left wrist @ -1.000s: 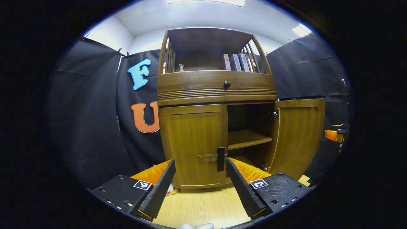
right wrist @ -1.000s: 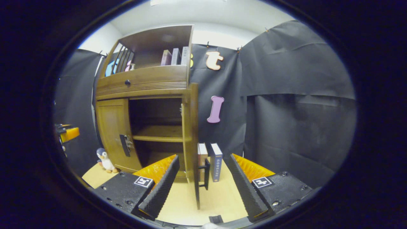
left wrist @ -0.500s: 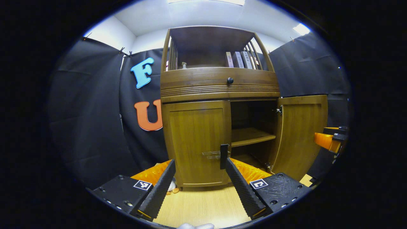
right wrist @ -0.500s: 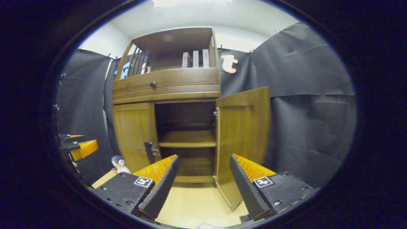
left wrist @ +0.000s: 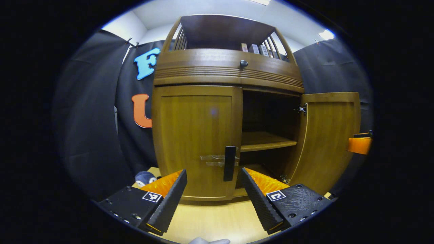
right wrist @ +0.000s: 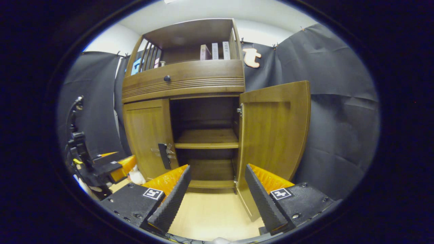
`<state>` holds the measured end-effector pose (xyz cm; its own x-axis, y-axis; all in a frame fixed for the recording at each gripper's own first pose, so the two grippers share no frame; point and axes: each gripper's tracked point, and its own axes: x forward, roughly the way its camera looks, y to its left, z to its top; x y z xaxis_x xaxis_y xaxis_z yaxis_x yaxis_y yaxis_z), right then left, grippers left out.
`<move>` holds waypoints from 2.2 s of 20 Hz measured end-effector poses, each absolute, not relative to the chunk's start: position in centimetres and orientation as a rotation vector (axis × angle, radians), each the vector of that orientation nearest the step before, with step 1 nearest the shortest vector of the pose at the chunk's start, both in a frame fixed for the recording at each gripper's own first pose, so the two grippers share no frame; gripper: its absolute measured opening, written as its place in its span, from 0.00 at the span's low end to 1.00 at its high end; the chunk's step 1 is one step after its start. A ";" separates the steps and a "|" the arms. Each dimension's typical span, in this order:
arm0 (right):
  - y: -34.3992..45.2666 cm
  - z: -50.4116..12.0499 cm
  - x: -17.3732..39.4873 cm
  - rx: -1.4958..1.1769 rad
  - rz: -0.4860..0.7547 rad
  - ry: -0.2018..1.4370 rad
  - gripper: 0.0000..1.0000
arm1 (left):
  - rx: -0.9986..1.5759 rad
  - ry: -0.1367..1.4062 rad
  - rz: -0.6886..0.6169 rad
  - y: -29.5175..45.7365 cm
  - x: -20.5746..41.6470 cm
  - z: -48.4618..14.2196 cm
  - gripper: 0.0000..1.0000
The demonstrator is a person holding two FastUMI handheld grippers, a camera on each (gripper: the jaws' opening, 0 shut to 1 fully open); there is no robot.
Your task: Open the right door of the double-door shoe cabinet with the right hand, and open the left door with the left hand.
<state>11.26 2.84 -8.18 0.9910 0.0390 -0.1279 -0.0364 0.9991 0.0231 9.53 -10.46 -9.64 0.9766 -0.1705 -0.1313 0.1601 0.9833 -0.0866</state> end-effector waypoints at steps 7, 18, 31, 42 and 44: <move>1.7 -7.7 11.7 -0.047 -0.014 0.148 1.00 | -0.071 0.155 -0.195 -14.2 17.4 -13.7 1.00; 1.2 -9.3 12.8 -0.073 -0.030 0.197 1.00 | -0.067 0.156 -0.169 -15.2 23.3 -16.0 0.50; 1.4 -10.5 11.9 -0.054 -0.005 0.224 1.00 | -0.027 0.144 -0.196 -15.9 22.6 -15.8 0.25; 1.9 -11.8 10.0 -0.044 0.022 0.251 1.00 | -0.022 0.149 -0.180 -13.8 16.9 -15.8 0.24; 2.0 -12.1 9.8 -0.041 0.032 0.256 1.00 | -0.024 0.152 -0.174 -13.2 15.8 -15.8 0.24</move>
